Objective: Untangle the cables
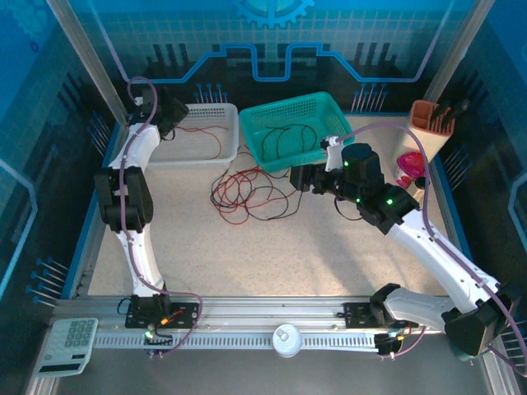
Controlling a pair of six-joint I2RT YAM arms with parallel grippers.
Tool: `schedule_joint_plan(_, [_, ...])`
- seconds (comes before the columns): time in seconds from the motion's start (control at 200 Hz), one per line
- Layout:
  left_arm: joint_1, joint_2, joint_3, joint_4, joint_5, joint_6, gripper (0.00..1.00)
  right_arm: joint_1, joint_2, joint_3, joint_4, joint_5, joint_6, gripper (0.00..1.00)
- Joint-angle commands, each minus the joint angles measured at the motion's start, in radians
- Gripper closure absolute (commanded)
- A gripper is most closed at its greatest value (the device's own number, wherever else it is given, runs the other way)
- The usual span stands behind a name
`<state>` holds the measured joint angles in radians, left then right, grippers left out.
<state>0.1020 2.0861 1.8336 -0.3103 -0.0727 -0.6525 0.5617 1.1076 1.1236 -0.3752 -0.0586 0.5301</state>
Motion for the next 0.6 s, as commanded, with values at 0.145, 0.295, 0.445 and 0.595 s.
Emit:
schedule_joint_plan(0.145, [-0.057,-0.267,-0.106,-0.006,0.098,0.074,0.3,-0.012,0.067,0.02,-0.048,0.029,-0.009,0.26])
schedule_joint_plan(0.295, [-0.149,-0.488,-0.349,0.072,0.113,0.091,0.28,-0.011,0.142,-0.028,-0.005,-0.001,0.031,0.27])
schedule_joint_plan(0.445, [-0.248,-0.702,-0.608,0.107,0.105,0.069,0.28,-0.015,0.197,-0.091,0.013,0.021,0.064,0.28])
schedule_joint_plan(0.595, [-0.363,-0.876,-0.849,0.136,0.072,0.02,0.27,-0.047,0.235,-0.166,0.045,0.033,0.094,0.31])
